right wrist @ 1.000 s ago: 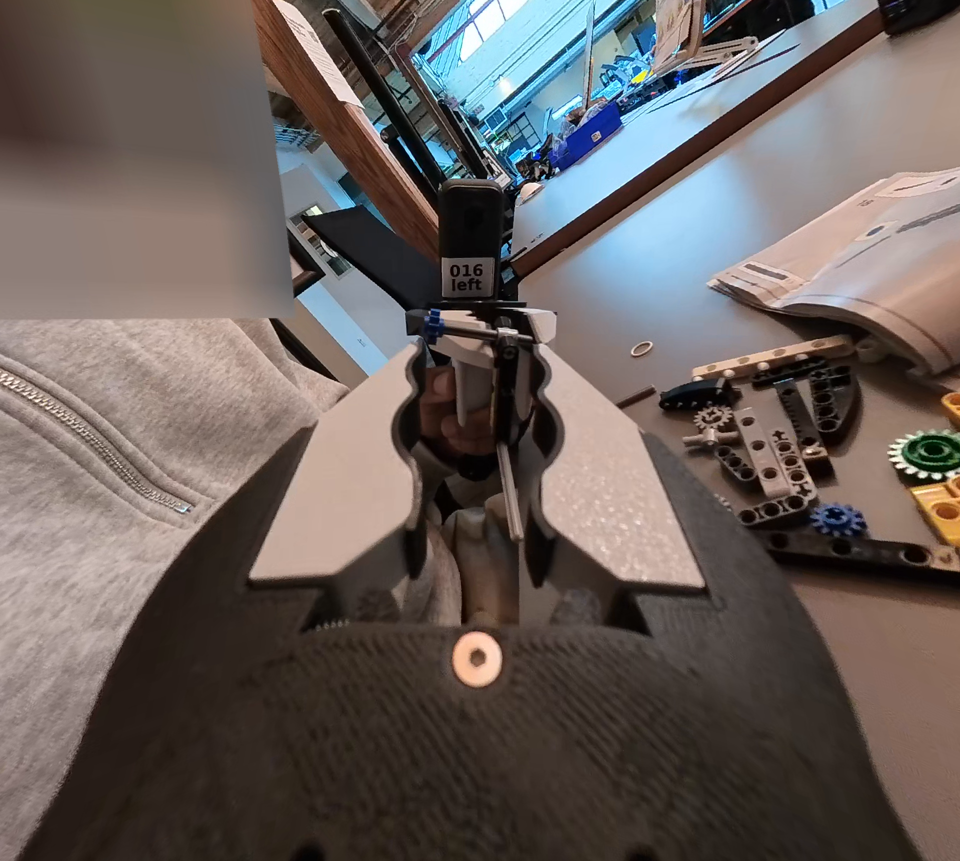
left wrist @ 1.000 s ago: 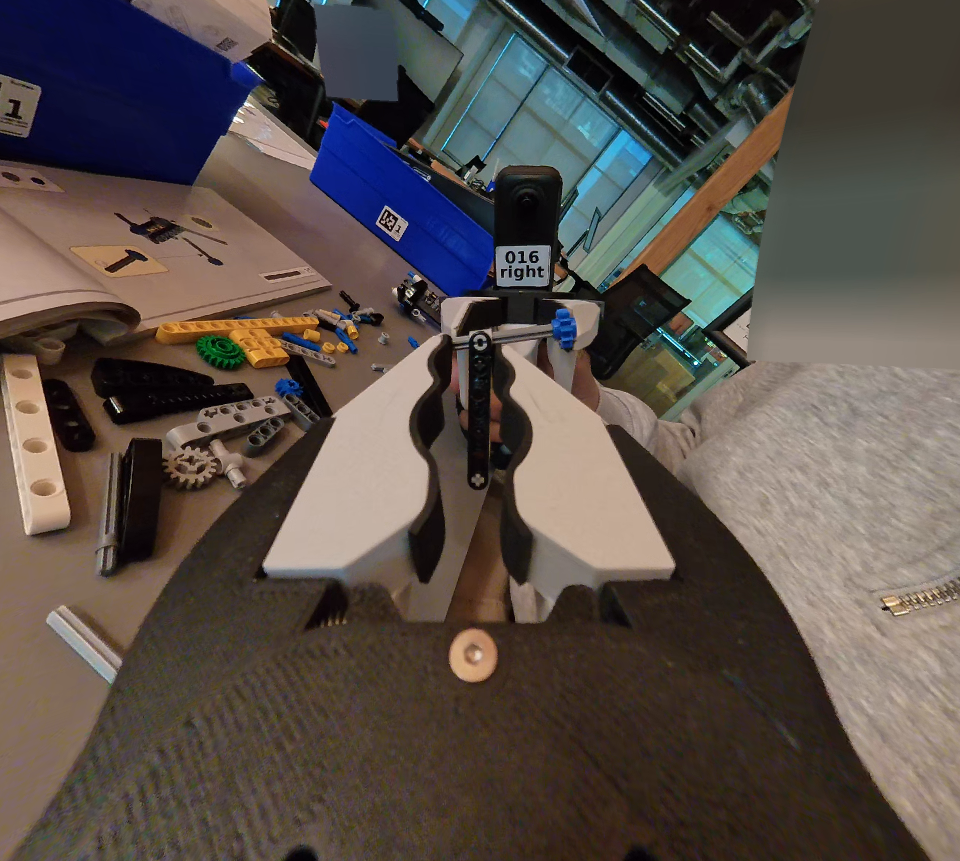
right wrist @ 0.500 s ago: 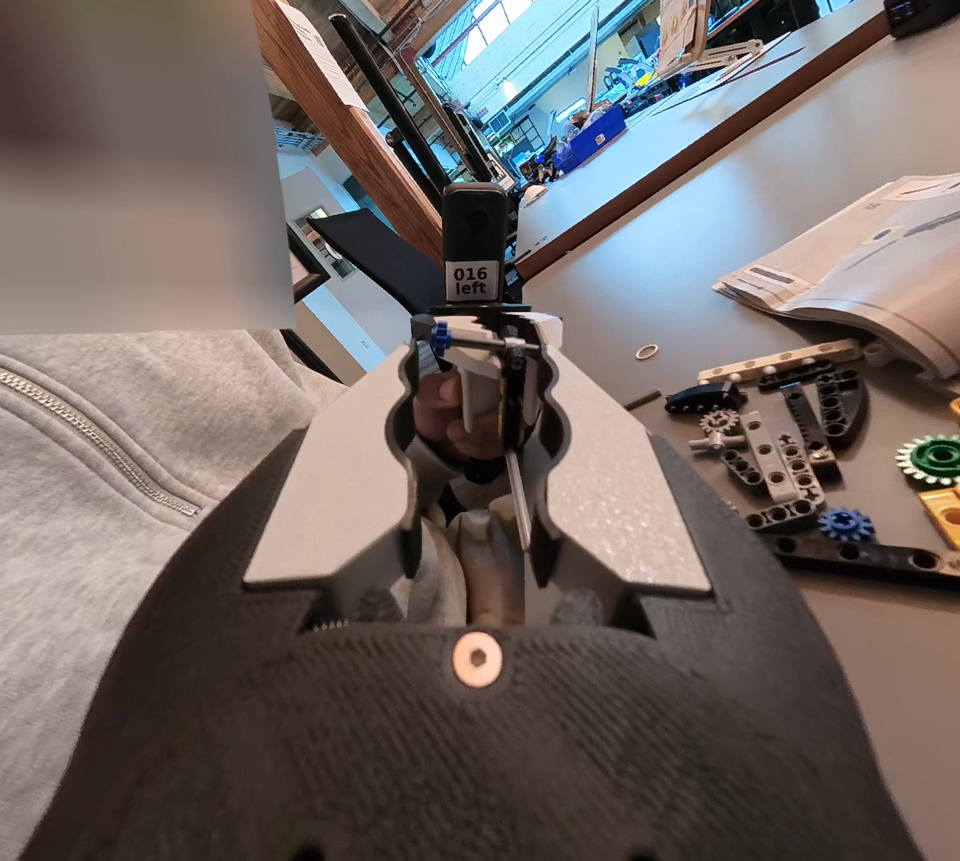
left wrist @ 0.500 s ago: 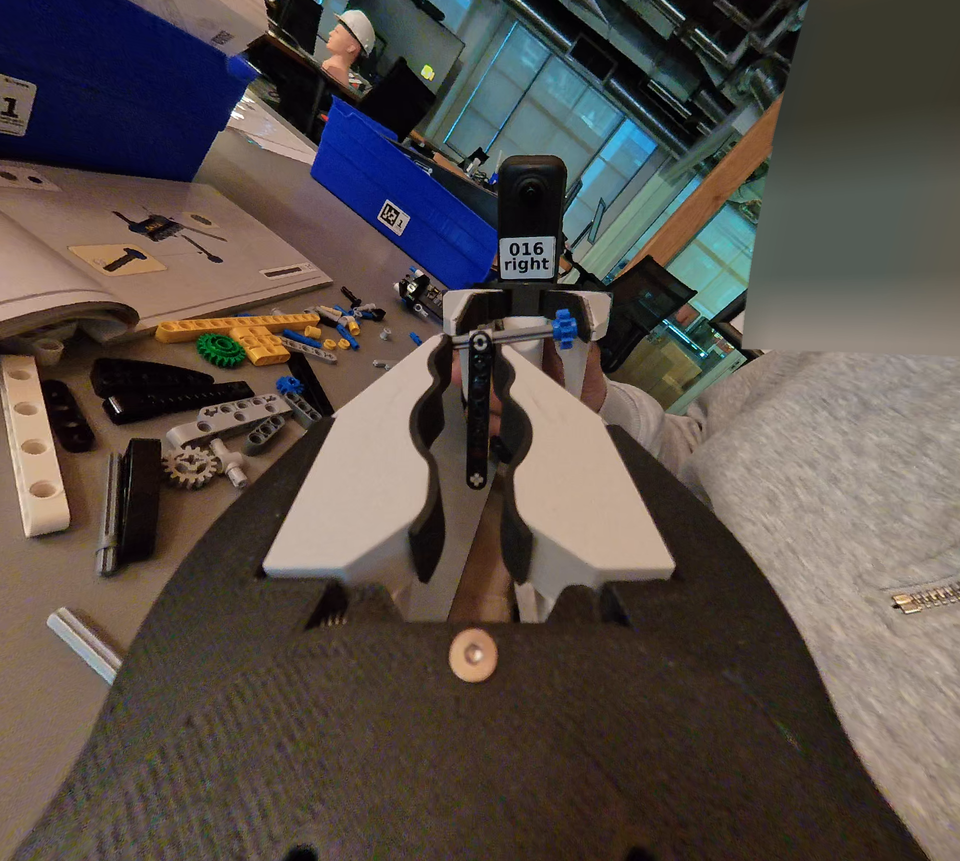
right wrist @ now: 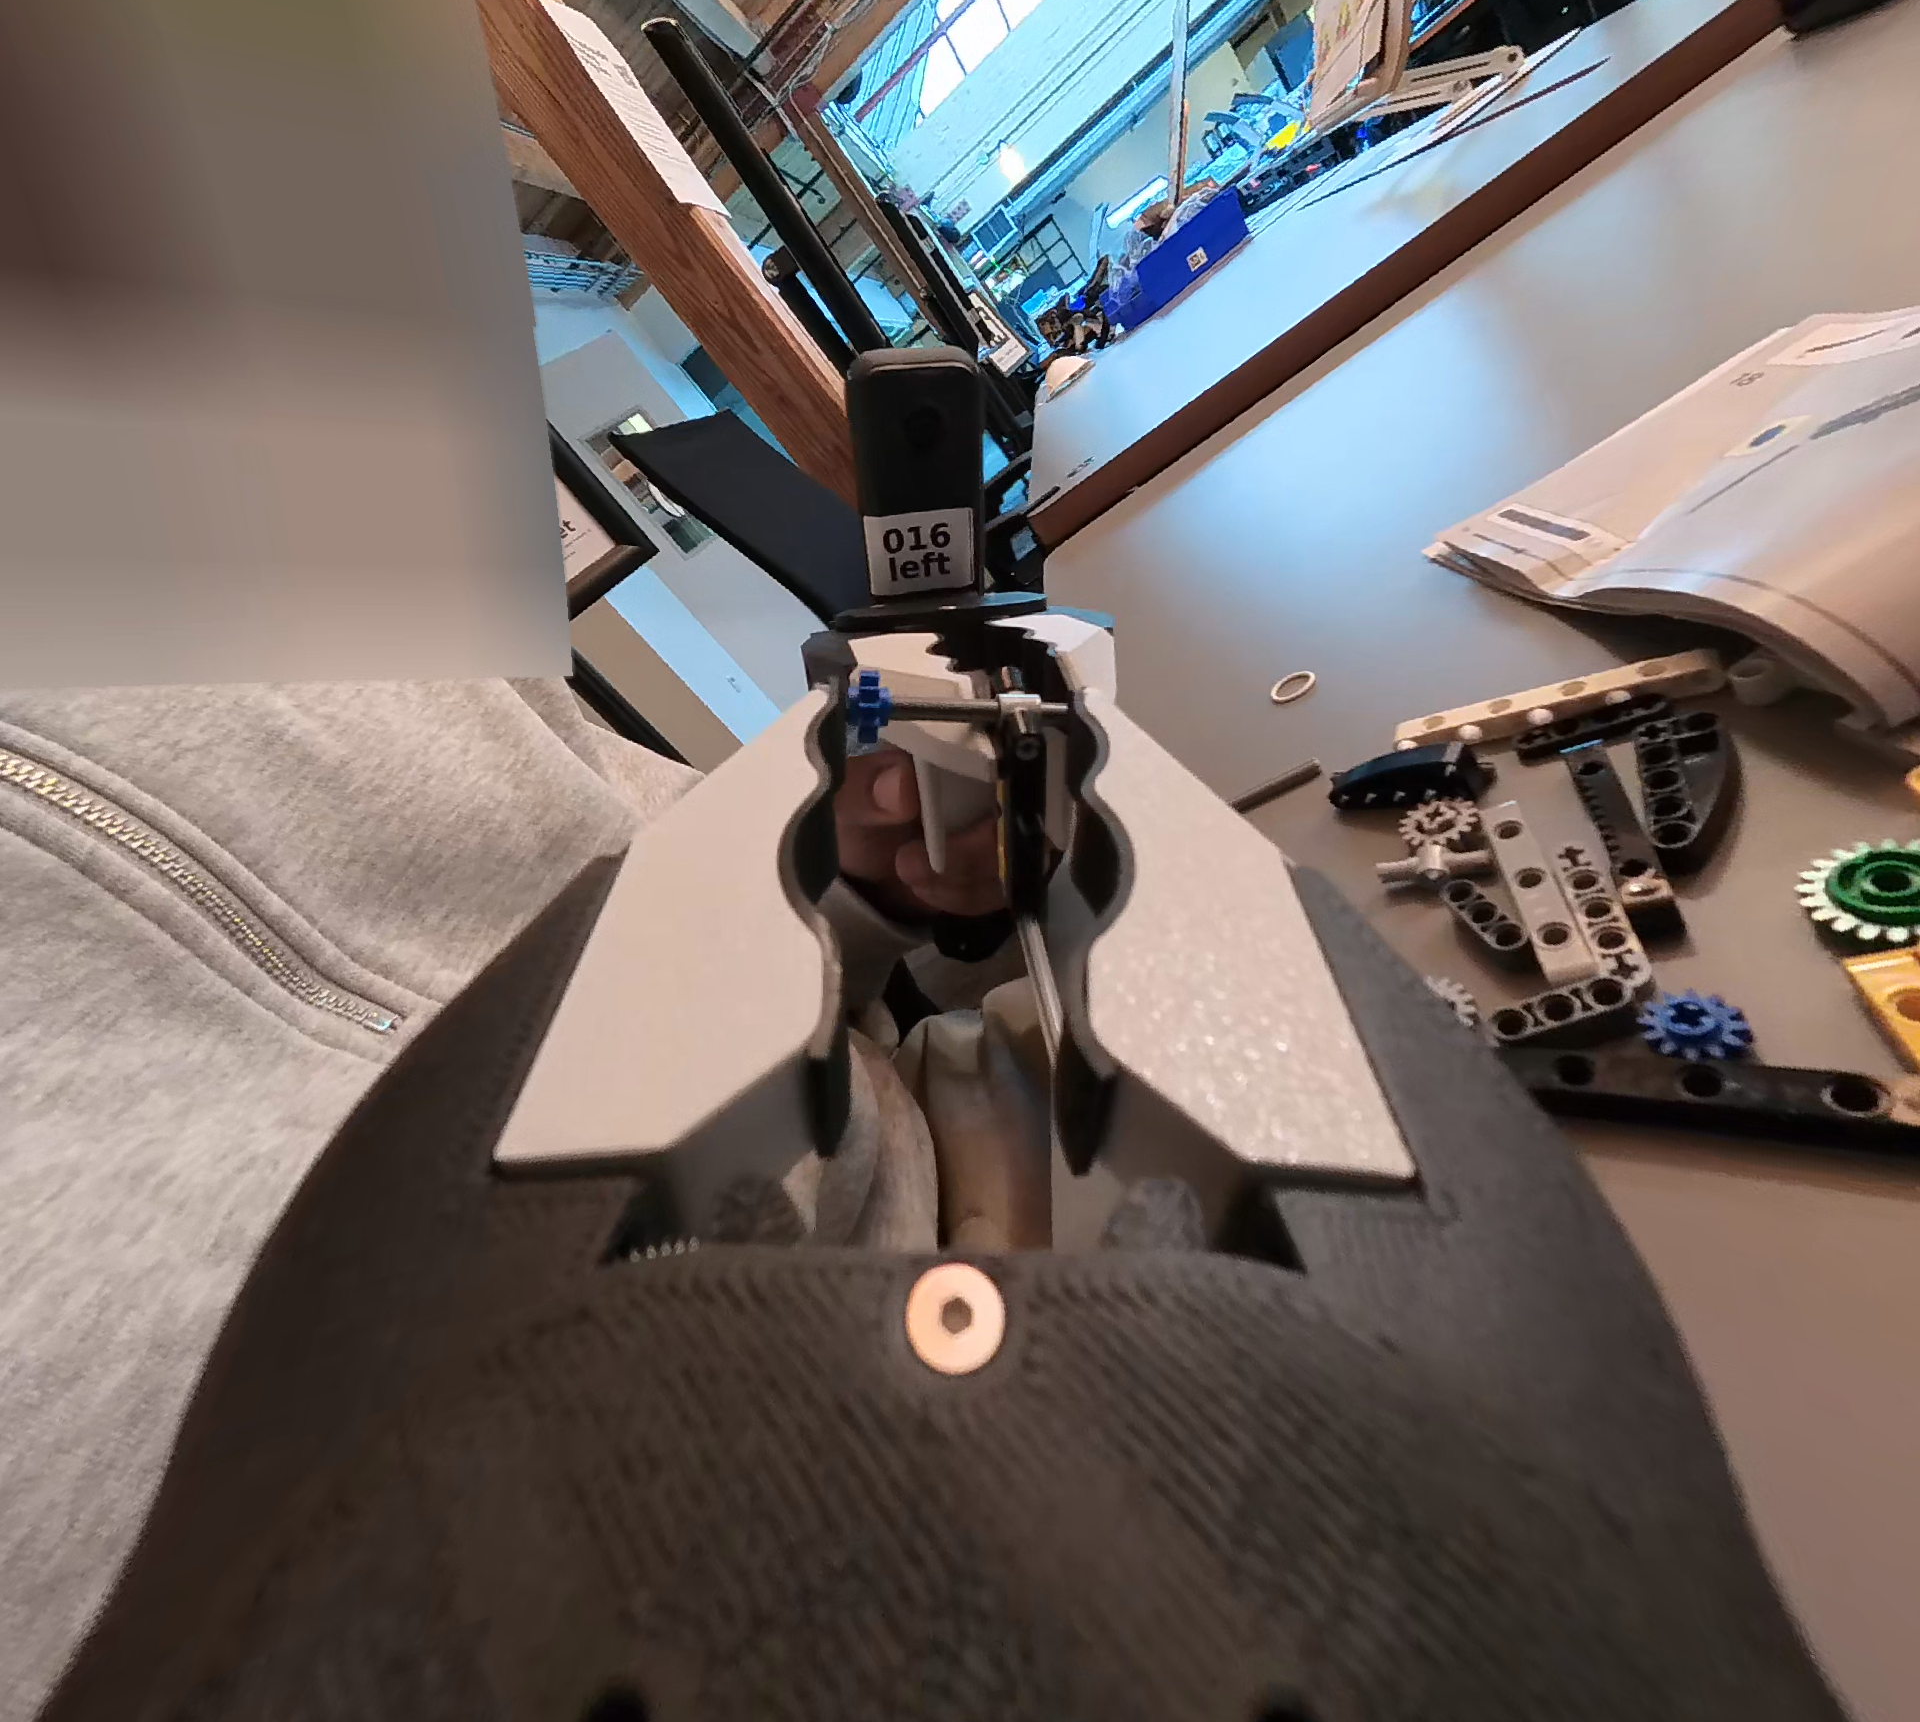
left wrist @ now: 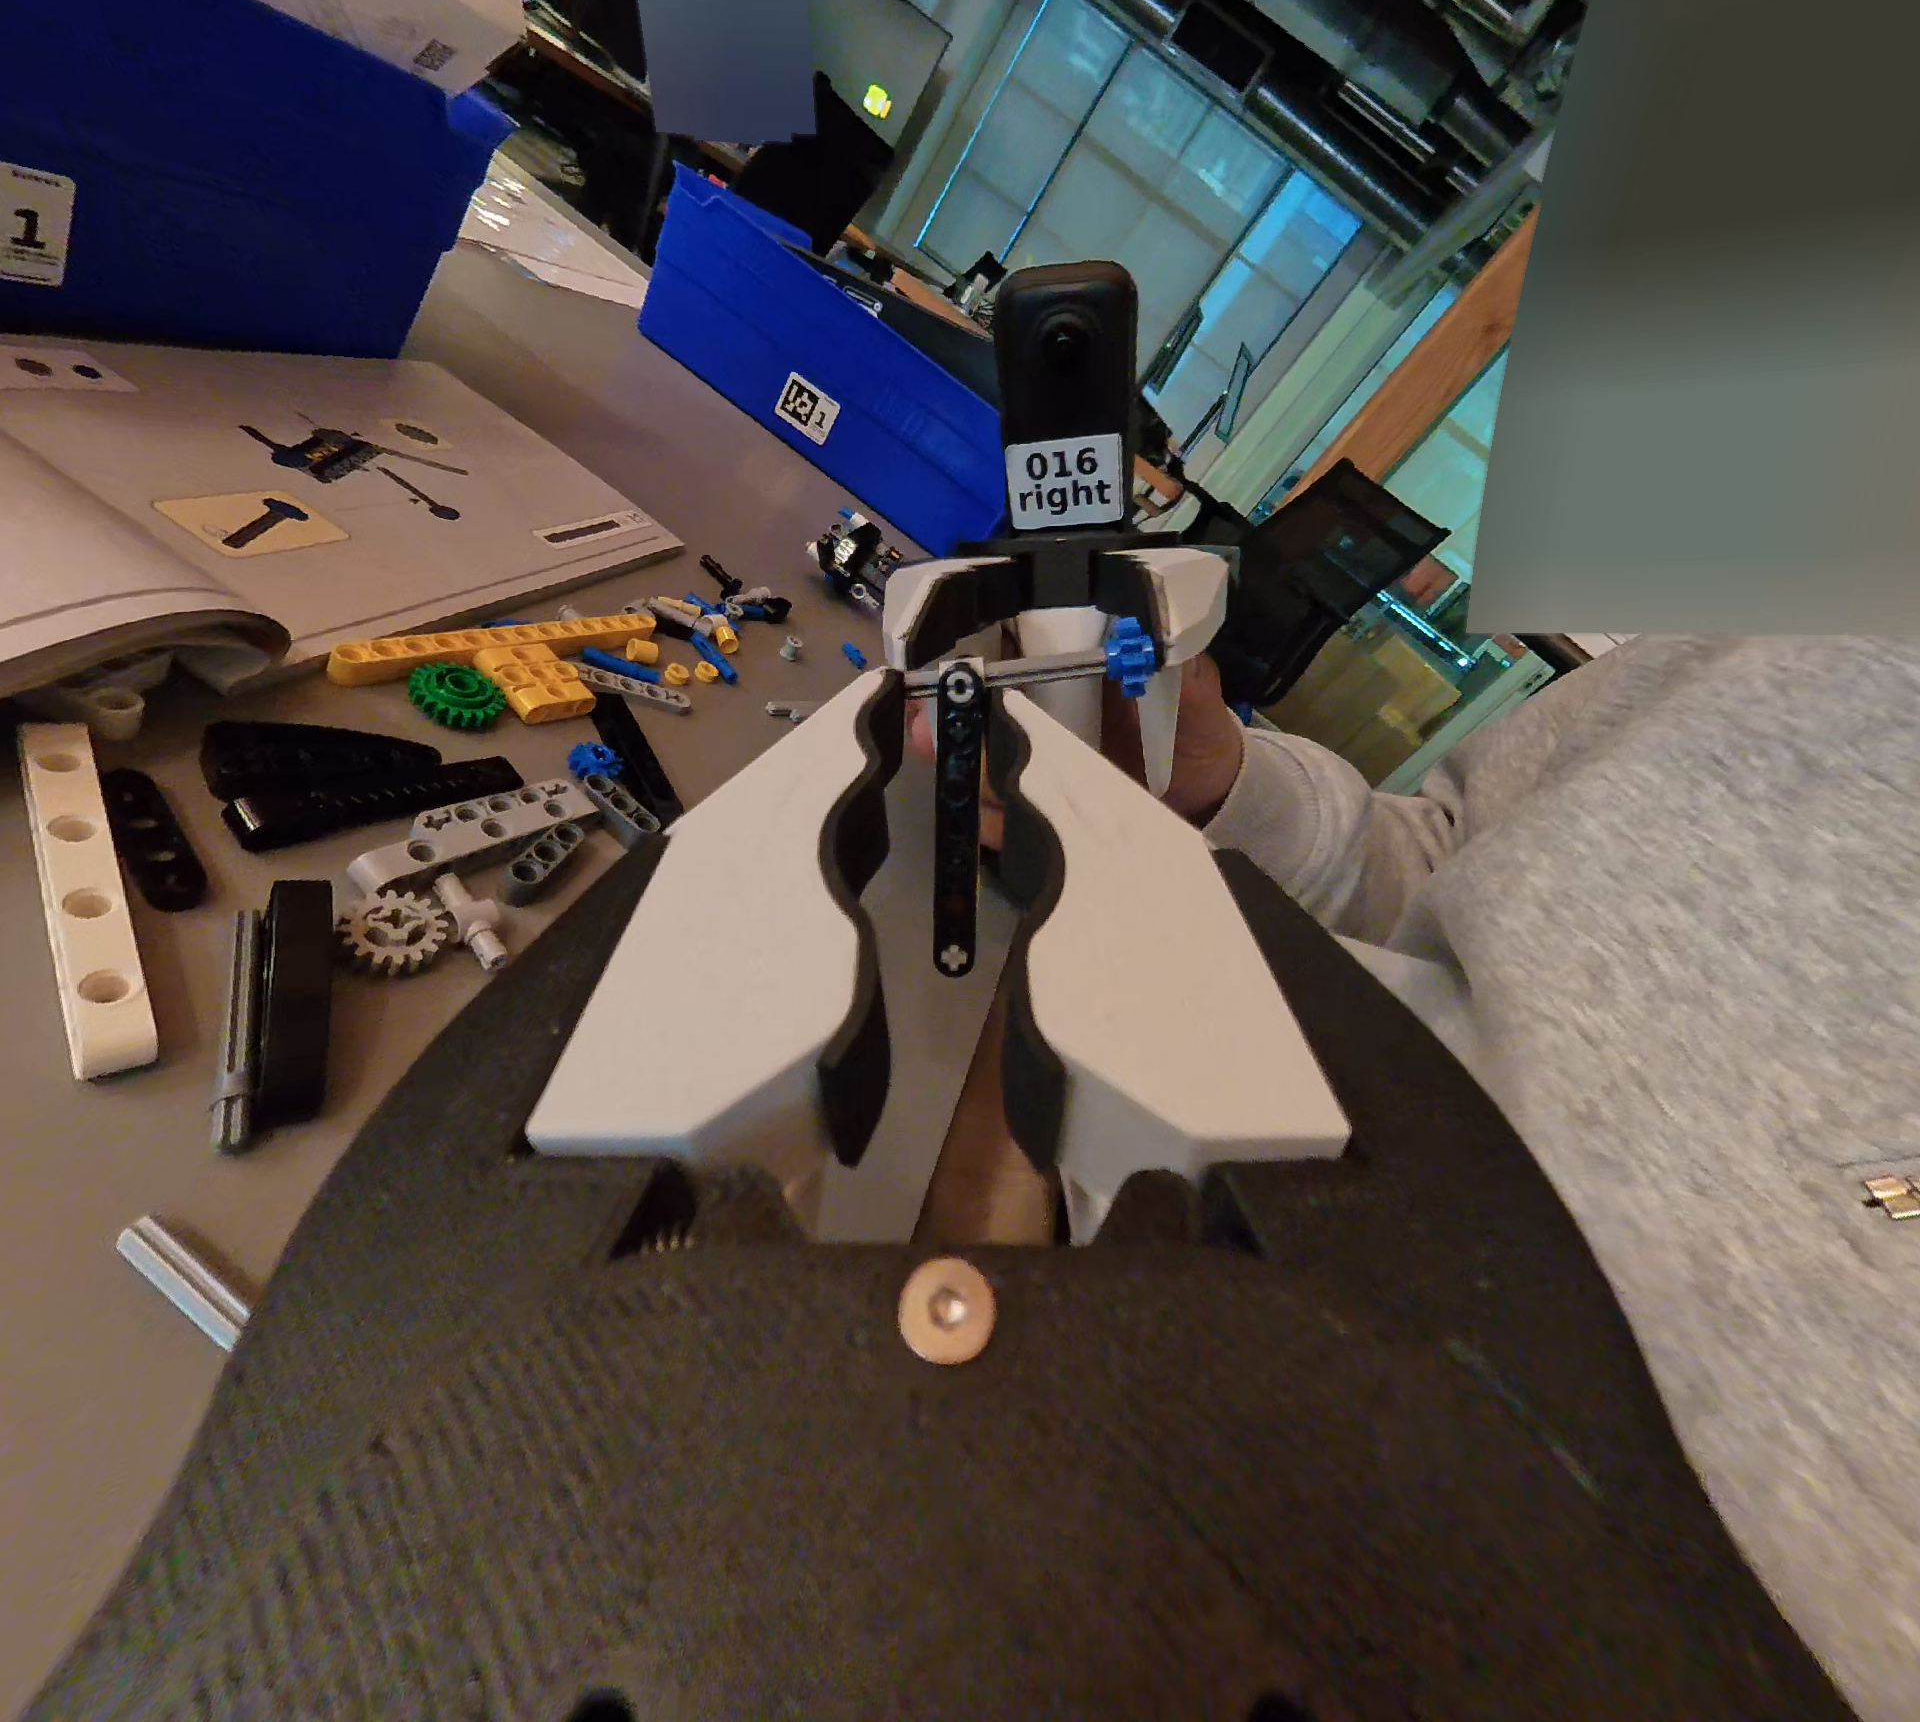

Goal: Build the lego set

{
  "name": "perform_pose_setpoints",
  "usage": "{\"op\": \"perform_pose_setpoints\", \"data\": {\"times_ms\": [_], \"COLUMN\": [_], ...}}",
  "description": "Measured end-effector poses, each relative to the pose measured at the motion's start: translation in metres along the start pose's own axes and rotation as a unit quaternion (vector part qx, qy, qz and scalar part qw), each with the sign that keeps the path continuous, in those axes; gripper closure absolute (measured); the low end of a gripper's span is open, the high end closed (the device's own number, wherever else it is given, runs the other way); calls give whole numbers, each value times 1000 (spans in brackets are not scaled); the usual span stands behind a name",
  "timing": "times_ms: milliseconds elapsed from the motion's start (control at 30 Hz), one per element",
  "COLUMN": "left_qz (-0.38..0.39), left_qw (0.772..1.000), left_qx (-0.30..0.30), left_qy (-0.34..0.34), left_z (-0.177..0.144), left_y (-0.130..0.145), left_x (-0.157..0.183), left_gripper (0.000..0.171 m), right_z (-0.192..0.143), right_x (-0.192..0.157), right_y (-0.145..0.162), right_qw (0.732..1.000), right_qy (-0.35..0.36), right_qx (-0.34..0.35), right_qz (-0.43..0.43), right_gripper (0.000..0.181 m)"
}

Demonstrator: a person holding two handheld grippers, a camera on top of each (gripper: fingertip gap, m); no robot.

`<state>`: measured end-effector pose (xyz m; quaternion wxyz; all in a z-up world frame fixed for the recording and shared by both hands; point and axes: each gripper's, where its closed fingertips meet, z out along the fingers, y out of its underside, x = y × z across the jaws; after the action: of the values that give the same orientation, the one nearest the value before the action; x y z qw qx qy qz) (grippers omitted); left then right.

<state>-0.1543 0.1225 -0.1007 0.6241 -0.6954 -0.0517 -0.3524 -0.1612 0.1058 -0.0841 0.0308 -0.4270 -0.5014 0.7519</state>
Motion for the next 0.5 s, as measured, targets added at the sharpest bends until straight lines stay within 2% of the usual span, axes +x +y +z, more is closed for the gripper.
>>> {"op": "perform_pose_setpoints", "data": {"times_ms": [500], "left_qz": [-7], "left_qw": [1000], "left_qx": [4], "left_qy": [4], "left_z": [0], "left_y": [-1], "left_x": [-1], "left_gripper": [154], "right_z": [-1], "right_x": [1], "right_y": [-1], "right_qw": [1000], "right_qy": [-6], "right_qx": [6], "right_qz": [11], "right_gripper": [146]}}
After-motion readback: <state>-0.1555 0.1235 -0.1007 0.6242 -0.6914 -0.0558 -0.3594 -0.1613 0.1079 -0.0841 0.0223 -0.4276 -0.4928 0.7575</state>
